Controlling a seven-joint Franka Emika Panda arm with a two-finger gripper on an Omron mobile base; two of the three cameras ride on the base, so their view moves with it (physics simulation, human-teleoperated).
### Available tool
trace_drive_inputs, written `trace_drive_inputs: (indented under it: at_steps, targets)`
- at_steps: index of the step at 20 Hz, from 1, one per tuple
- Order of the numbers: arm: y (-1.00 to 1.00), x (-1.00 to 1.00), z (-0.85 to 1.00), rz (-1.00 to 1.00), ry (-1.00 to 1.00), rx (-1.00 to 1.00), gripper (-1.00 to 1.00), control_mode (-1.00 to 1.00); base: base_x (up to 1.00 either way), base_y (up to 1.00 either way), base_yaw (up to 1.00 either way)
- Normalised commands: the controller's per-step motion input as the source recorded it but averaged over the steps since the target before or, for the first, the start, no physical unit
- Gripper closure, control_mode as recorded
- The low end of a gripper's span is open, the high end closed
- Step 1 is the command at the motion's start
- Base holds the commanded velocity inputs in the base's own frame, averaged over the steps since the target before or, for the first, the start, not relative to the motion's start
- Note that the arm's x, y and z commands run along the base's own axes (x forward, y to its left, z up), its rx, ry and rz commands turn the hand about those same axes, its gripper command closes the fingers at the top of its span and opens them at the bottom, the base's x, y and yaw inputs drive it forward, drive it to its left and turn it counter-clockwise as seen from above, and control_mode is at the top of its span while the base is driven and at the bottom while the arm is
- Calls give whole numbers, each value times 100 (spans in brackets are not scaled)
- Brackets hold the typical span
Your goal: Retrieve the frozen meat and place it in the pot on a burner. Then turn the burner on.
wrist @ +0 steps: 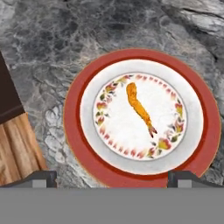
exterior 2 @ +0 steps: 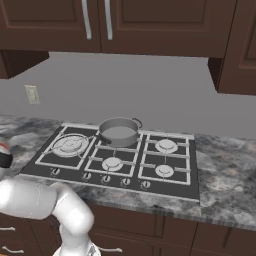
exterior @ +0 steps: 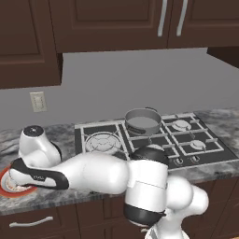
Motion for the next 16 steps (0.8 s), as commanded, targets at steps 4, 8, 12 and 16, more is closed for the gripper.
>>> trace_drive_inputs:
  at_steps: [4,8,12,16]
  targets:
    - [39,32,-36,3,0,-6,-100,-100,0,0,0]
    - [34,31,-23,1,0,-7,-100,-100,0,0,0]
    - [25,23,-14,2,0,-7,-100,-100,0,0,0]
    - [5,9,-33,6,0,-11,-100,-100,0,0,0]
